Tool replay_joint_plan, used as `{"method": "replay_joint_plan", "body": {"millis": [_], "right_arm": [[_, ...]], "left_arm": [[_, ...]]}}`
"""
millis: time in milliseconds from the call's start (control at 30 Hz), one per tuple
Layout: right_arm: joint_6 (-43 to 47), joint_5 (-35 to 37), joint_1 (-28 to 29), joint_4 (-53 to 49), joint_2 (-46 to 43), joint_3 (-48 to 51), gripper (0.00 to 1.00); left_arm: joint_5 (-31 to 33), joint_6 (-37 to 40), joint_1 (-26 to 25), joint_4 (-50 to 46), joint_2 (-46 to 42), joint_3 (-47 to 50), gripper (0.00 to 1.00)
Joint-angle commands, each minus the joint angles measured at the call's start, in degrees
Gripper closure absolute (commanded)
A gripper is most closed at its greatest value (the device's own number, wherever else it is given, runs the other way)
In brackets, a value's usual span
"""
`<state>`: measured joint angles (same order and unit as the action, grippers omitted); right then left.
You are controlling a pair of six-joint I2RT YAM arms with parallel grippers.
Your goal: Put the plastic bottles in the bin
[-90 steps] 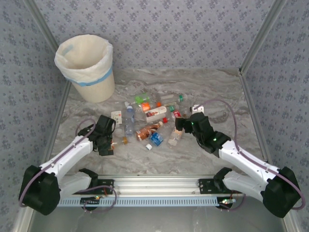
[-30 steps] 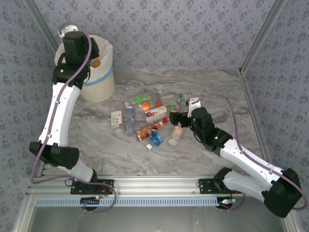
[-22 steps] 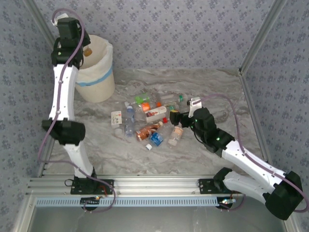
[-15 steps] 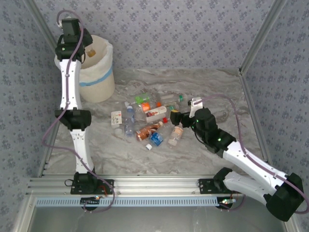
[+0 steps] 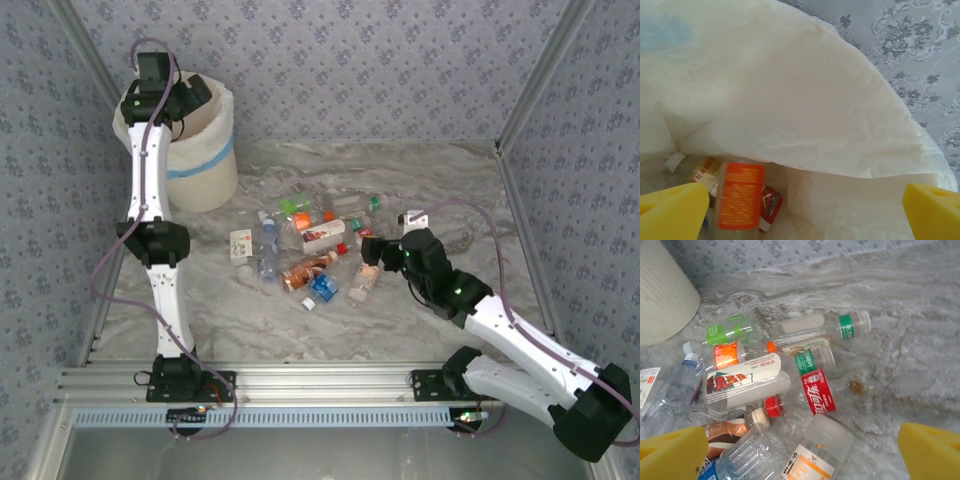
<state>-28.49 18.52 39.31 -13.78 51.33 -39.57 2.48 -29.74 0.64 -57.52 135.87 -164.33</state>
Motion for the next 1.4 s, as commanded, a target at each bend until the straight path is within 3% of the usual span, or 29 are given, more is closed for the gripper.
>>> {"method": "replay_joint_plan", "body": {"millis": [0, 100, 167, 333, 533, 700, 867, 1000, 1233, 1367], "right_arm": [[-13.88, 2.92, 0.71, -7.89, -0.66, 0.43, 0.02], [-24.91, 1.8, 1.99, -11.13, 0.34, 1.02, 0.03], [-27.11, -1.7, 2.84, -11.26, 2.93, 1.24, 0.03], [-28.18, -2.05, 6.6, -17.44, 12.66, -2.25, 0.04], [-23.94, -7.35, 7.45, -15.44, 19.4, -2.99, 0.08], [-21.47, -12.54, 7.27, -10.74, 23.46, -2.25, 0.09], [-21.37, -12.31, 7.4, -10.79, 28.53, -3.11, 0.09], [-21.7, -10.64, 7.13, -11.67, 29.76, -2.87, 0.14], [-14.4, -9.57, 6.84, -9.63, 30.42, -0.99, 0.26], [-10.39, -8.92, 6.55, -10.09, 29.87, -0.68, 0.35]], "left_arm": [[-3.8, 2.14, 0.34, -1.72, -5.58, -0.47, 0.0], [-7.59, 2.31, 0.28, -0.75, -7.81, -0.3, 0.0], [-9.58, 2.31, -0.41, 0.31, -9.1, -0.07, 0.01], [-11.53, 6.14, -4.95, 2.64, -12.2, 1.14, 0.01], [-18.22, 6.8, -8.7, 6.43, -17.58, 8.67, 0.01], [-21.69, 4.67, -9.93, 16.11, -27.42, 25.89, 0.01], [-22.26, 1.28, -11.27, 27.9, -39.41, 45.46, 0.01], [-21.55, -4.59, -11.53, 35.99, -48.62, 62.6, 0.0], [-20.28, -7.43, -13.24, 42.21, -58.79, 79.88, 0.0], [-17.4, -10.16, -17.09, 47.24, -63.51, 90.41, 0.01]]}}
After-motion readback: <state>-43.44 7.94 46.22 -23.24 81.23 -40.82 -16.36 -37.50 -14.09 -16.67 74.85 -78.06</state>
